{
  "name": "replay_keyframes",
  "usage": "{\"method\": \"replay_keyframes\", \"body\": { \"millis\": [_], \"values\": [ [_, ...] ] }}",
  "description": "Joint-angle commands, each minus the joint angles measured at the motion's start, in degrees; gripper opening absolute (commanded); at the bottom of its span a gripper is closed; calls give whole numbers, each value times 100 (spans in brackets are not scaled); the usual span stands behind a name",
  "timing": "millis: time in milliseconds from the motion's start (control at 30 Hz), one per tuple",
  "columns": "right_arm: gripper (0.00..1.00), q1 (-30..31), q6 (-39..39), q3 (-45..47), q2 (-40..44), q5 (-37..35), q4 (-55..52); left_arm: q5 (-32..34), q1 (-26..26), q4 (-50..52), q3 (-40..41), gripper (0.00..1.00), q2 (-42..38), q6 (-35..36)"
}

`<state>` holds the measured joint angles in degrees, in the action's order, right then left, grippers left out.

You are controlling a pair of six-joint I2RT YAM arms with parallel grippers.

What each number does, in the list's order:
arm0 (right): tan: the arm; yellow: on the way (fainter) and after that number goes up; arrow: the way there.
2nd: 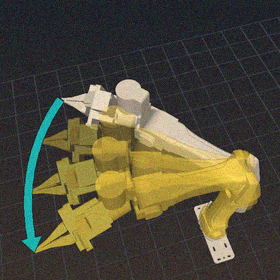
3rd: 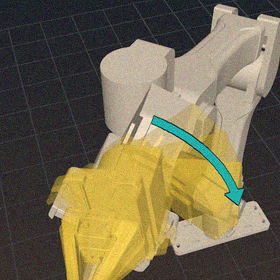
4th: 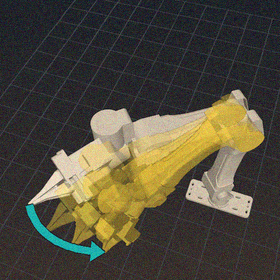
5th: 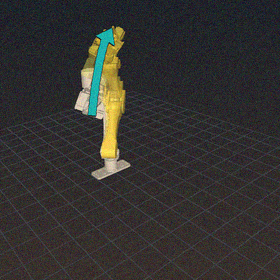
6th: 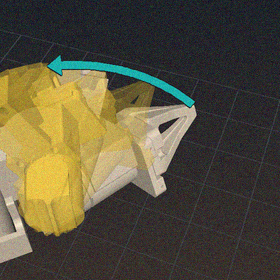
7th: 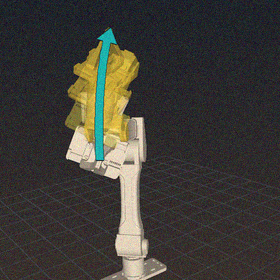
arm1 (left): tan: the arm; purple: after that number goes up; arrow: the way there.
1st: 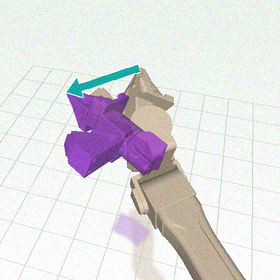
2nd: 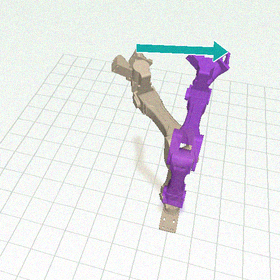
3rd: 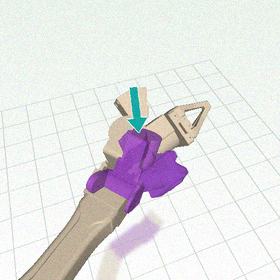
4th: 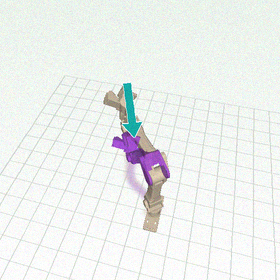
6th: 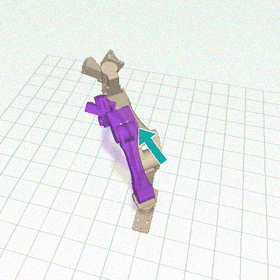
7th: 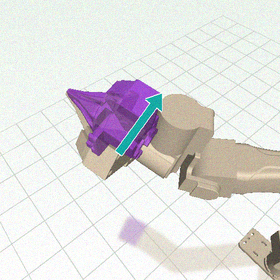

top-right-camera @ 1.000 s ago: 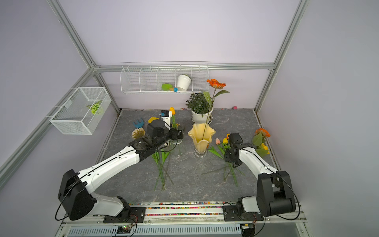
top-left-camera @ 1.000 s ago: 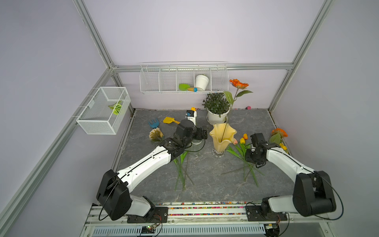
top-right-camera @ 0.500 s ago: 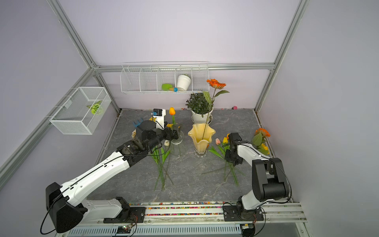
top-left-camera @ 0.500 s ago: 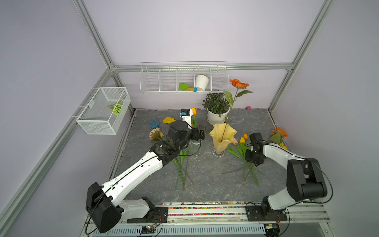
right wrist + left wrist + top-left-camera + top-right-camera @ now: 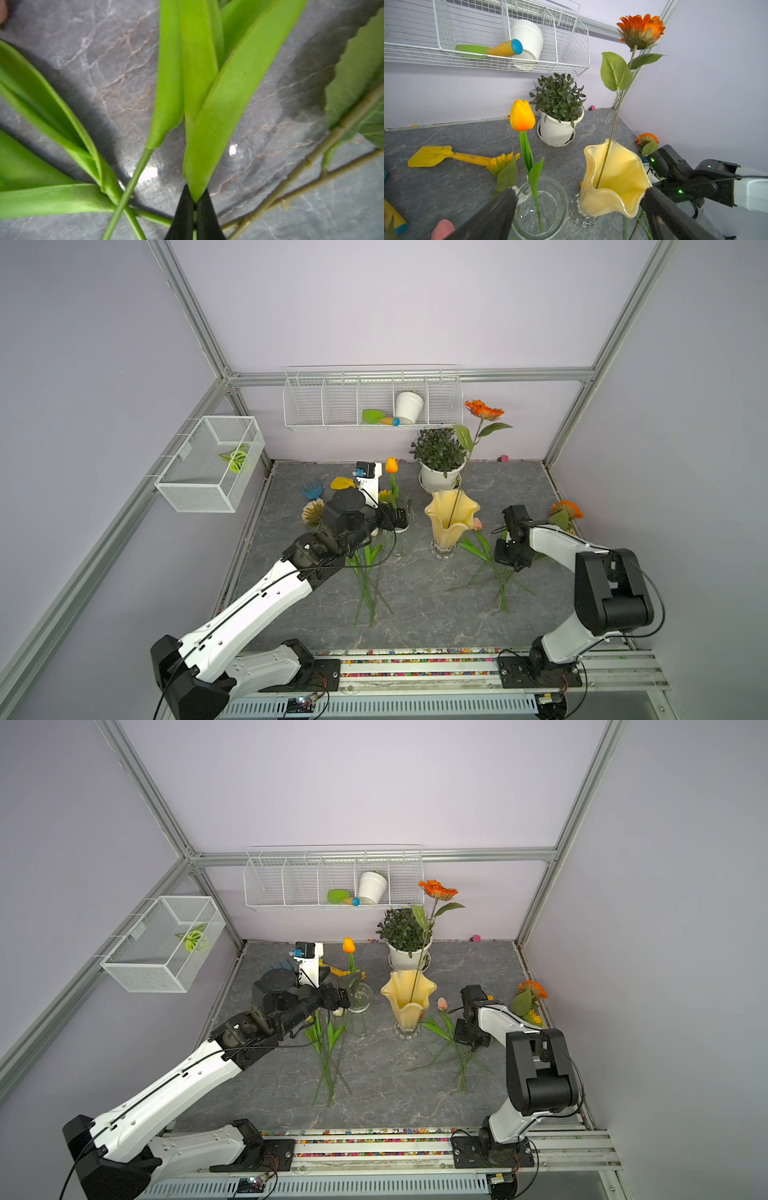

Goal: Arrange the flowers in different vases according to their variety
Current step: Pick up the flower at the center of the board, then insert the flower into the vase.

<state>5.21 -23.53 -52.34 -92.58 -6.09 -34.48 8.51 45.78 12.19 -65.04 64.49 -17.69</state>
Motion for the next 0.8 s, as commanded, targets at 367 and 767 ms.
{"method": "replay_keyframes", "body": {
  "millis": [367,767],
  "values": [
    [0,-15,674,-678,3247,-119,-641,768,-18,753,958,100,-1019,-1126],
    [0,2444,2023,-2477,3963,-302,-244,-327,-1229,210,2845,100,-1770,-3325]
  ]
}}
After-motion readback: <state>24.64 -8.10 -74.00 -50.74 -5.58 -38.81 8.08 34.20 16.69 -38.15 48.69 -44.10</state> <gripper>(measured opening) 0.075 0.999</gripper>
